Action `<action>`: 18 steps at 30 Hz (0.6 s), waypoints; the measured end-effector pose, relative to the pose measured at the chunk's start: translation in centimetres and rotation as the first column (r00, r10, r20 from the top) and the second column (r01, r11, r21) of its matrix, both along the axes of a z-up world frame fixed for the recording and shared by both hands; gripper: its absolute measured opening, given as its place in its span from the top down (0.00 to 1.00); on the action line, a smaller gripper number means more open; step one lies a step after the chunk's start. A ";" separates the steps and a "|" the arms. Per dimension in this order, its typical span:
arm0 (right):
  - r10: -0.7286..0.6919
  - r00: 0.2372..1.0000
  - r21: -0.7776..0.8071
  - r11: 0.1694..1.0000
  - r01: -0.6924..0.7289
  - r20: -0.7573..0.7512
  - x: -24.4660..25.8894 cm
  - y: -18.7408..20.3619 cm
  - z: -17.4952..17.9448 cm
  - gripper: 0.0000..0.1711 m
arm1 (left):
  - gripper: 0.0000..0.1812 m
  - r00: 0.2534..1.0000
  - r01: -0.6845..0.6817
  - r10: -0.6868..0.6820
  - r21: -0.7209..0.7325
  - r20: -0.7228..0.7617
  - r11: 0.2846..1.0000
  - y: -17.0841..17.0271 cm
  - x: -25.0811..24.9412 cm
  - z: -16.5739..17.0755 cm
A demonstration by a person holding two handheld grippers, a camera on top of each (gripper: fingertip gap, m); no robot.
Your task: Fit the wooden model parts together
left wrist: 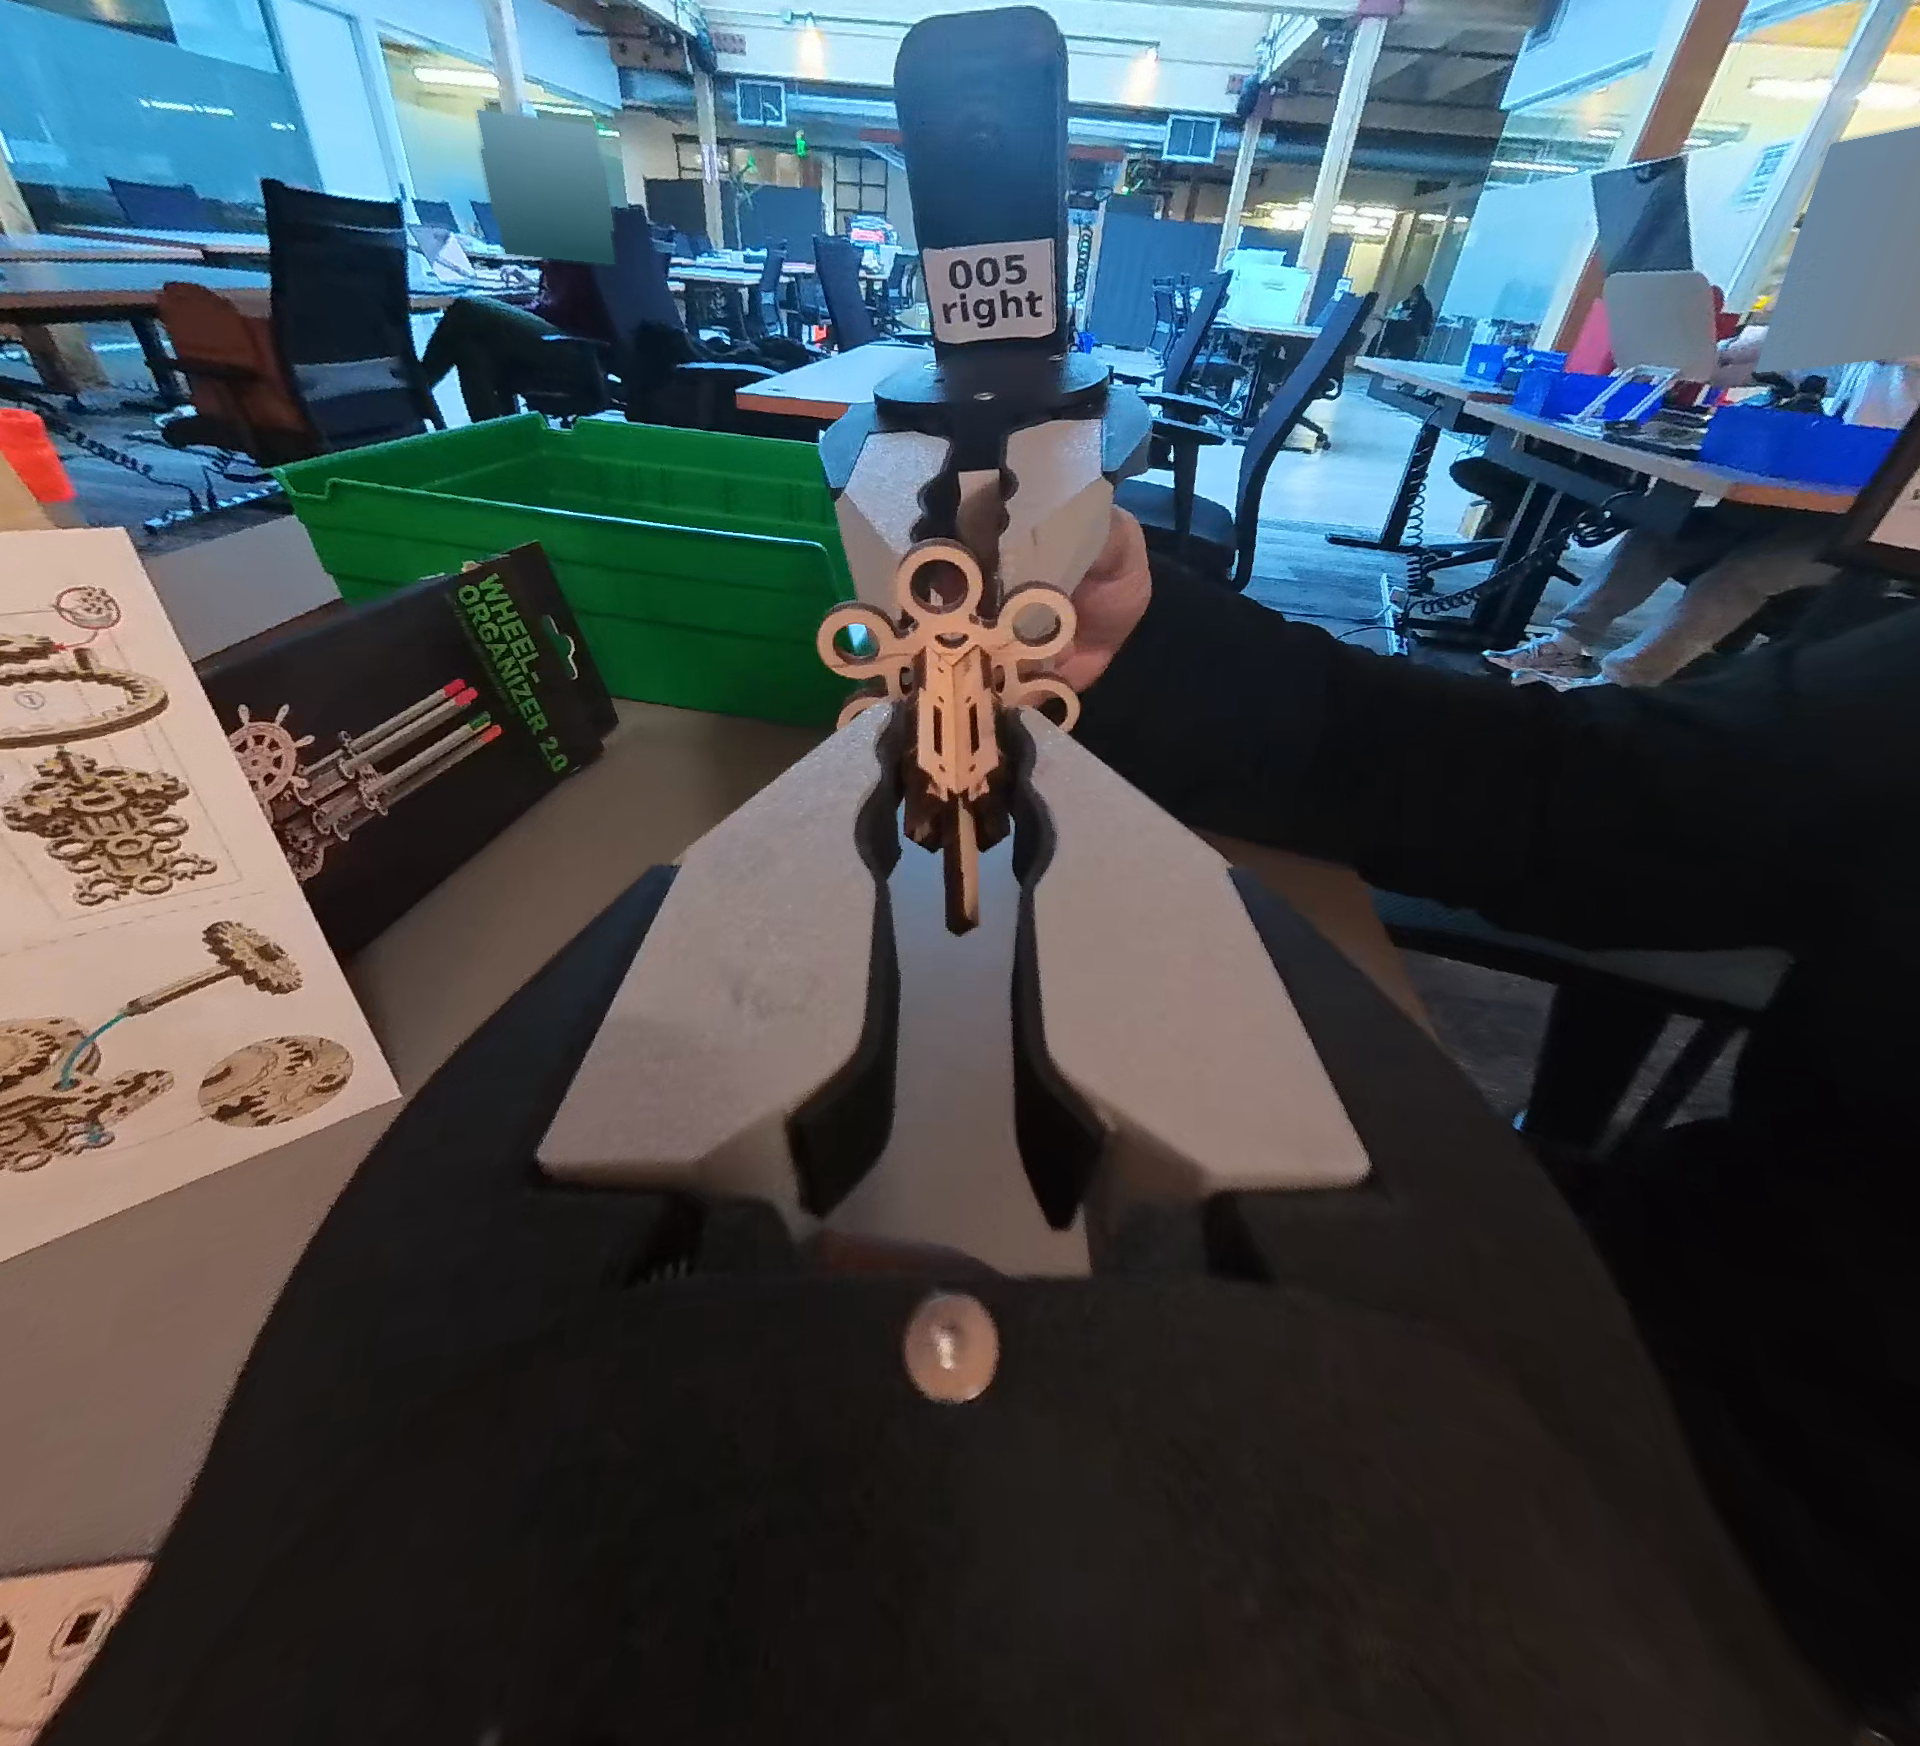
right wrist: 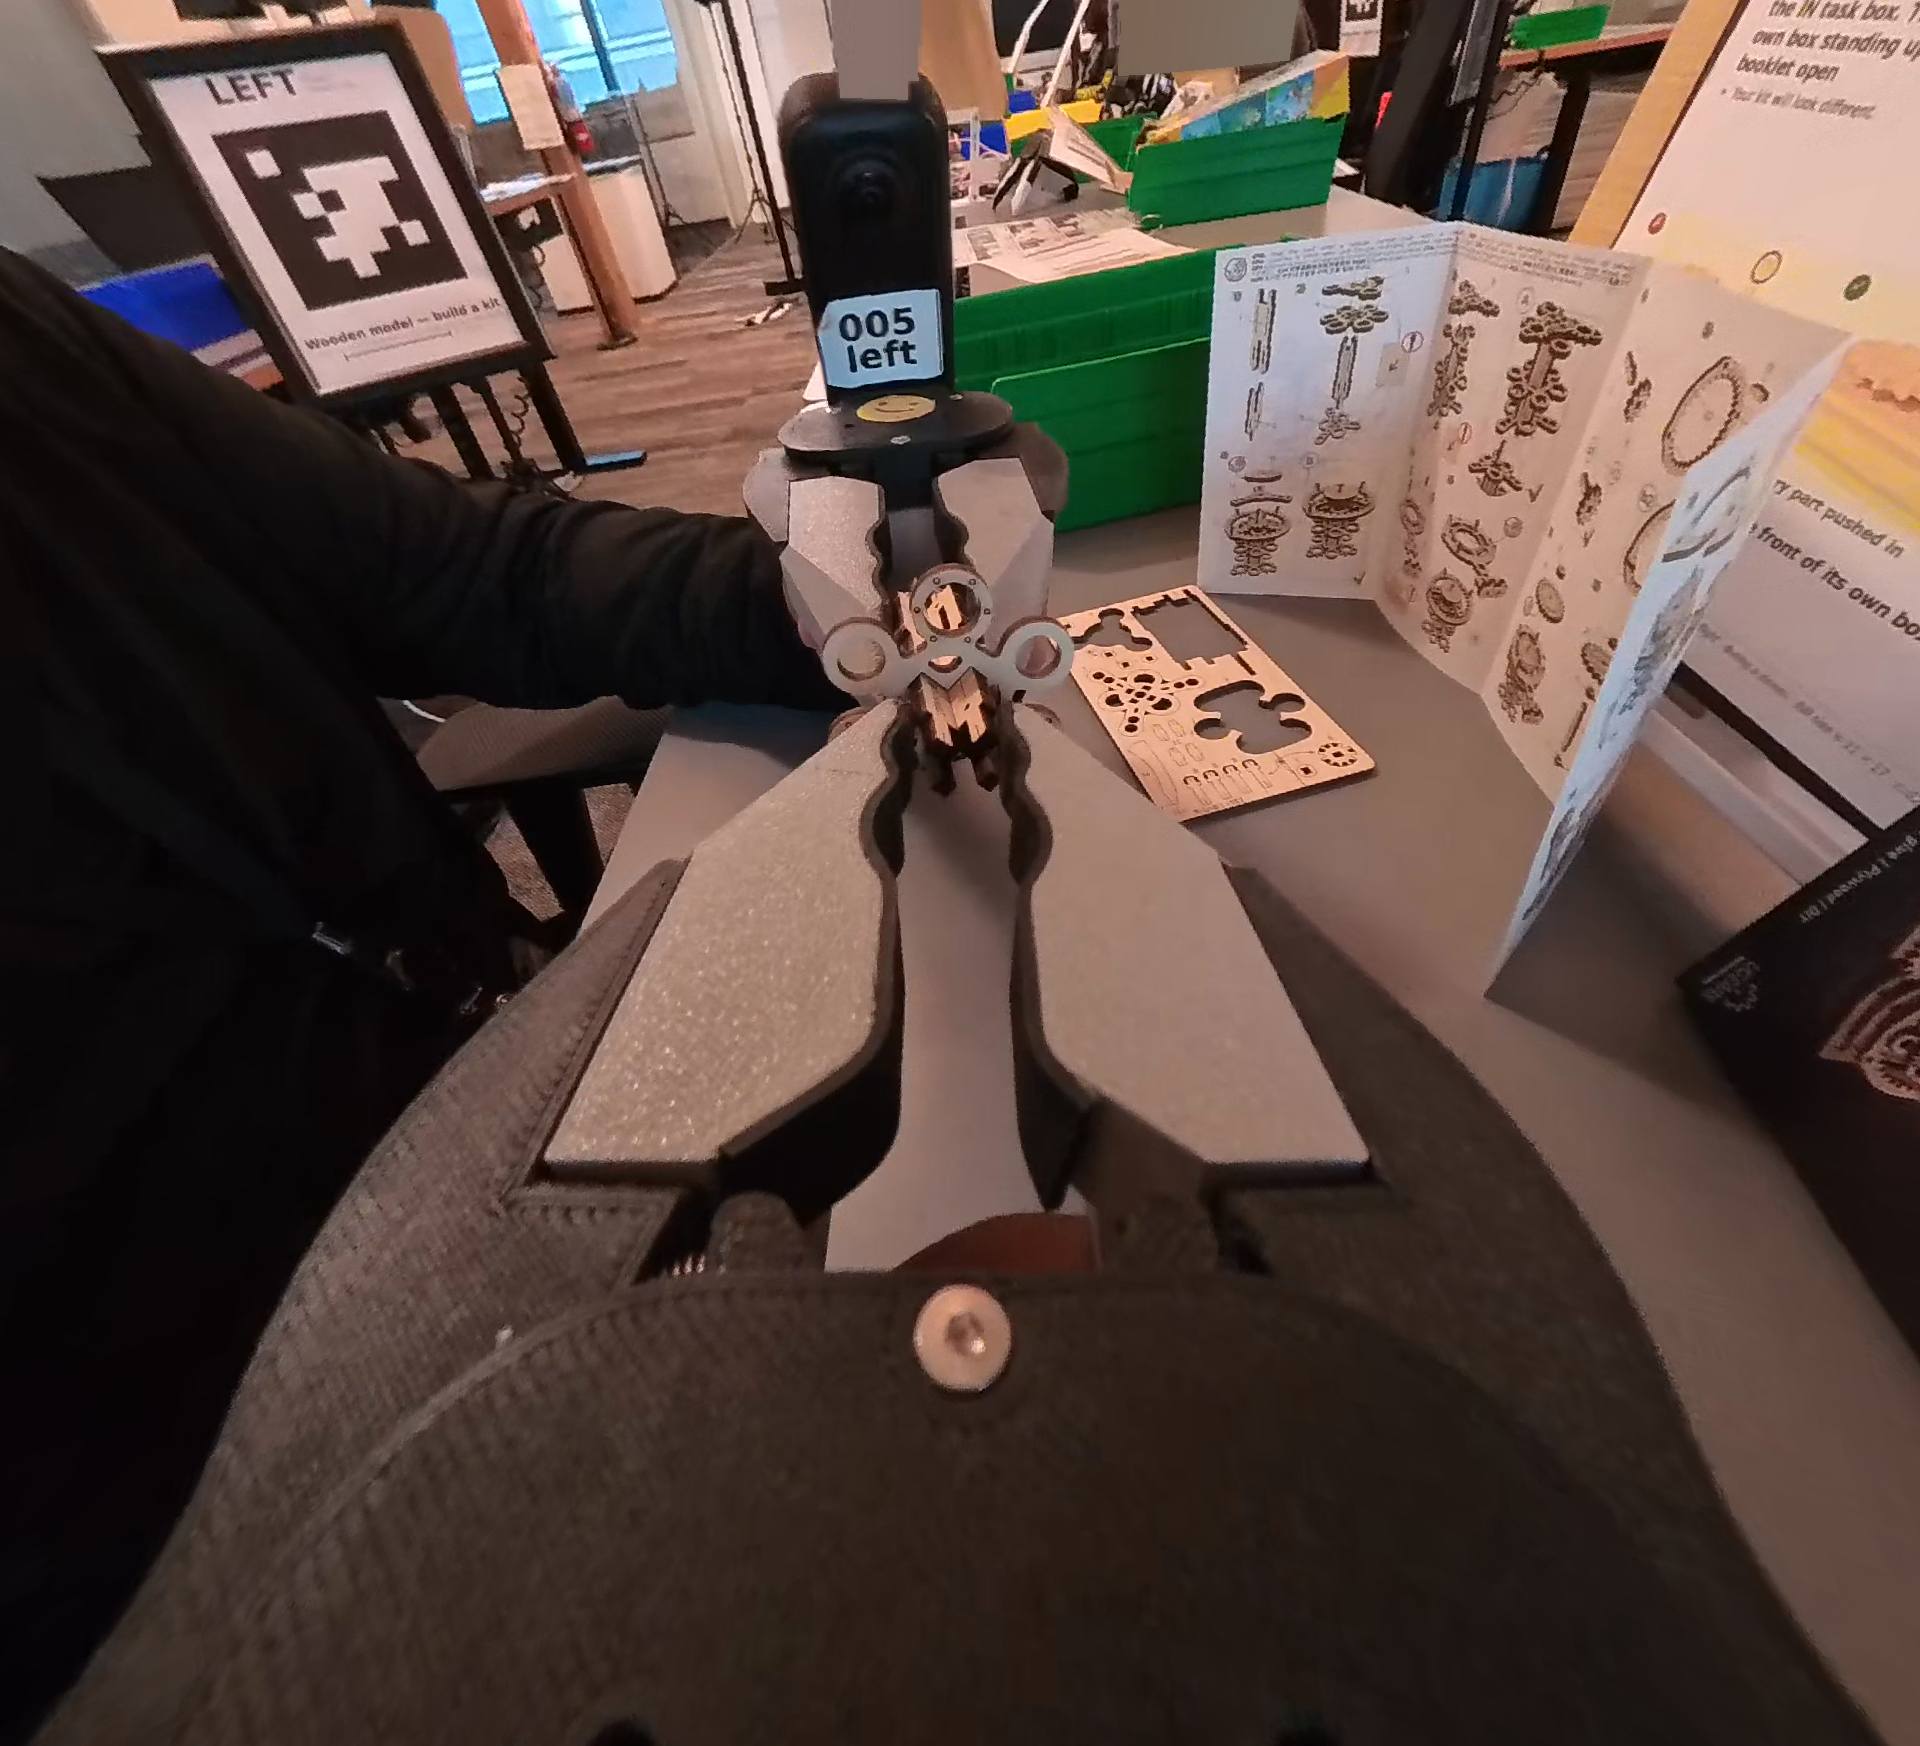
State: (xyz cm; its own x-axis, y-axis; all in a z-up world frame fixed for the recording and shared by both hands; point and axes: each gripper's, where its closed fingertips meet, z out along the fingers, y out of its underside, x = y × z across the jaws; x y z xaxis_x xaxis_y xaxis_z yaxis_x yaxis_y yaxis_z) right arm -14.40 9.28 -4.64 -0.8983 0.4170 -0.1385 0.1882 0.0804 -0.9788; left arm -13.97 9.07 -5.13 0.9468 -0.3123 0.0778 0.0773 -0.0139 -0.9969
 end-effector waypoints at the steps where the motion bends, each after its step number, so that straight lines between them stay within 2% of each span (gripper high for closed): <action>1: 0.001 1.000 0.004 1.000 -0.001 -0.005 0.1 0.0 0.0 0.93 | 0.92 1.000 0.003 -0.003 -0.003 0.000 1.000 0.0 0.1 0.0; 4: 0.009 1.000 0.013 1.000 -0.009 -0.014 0.2 -0.1 -0.1 0.93 | 0.92 1.000 0.006 -0.006 -0.015 0.003 1.000 0.1 0.2 -0.2; 8: 0.031 0.999 -0.050 0.998 -0.031 -0.012 0.1 -0.4 0.4 0.94 | 0.92 0.998 0.021 -0.021 -0.003 0.063 1.000 0.0 0.1 0.3; 11: 0.013 0.999 -0.001 1.000 -0.013 -0.046 -0.1 -0.3 0.0 0.94 | 0.92 0.998 0.022 -0.020 -0.030 0.056 0.999 -0.1 -0.1 0.0; 18: 0.016 0.999 -0.006 1.000 -0.017 -0.047 0.2 0.0 0.3 0.94 | 0.92 1.000 0.014 -0.014 -0.017 0.024 1.000 -0.3 -0.1 0.3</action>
State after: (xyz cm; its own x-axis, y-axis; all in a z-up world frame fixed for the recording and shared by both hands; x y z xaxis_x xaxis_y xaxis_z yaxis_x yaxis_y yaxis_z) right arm -14.22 9.24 -4.35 -0.9106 0.4014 -0.0984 0.1405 0.0769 -0.9871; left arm -14.06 8.75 -4.85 0.9401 -0.3239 0.1062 0.1011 -0.0325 -0.9943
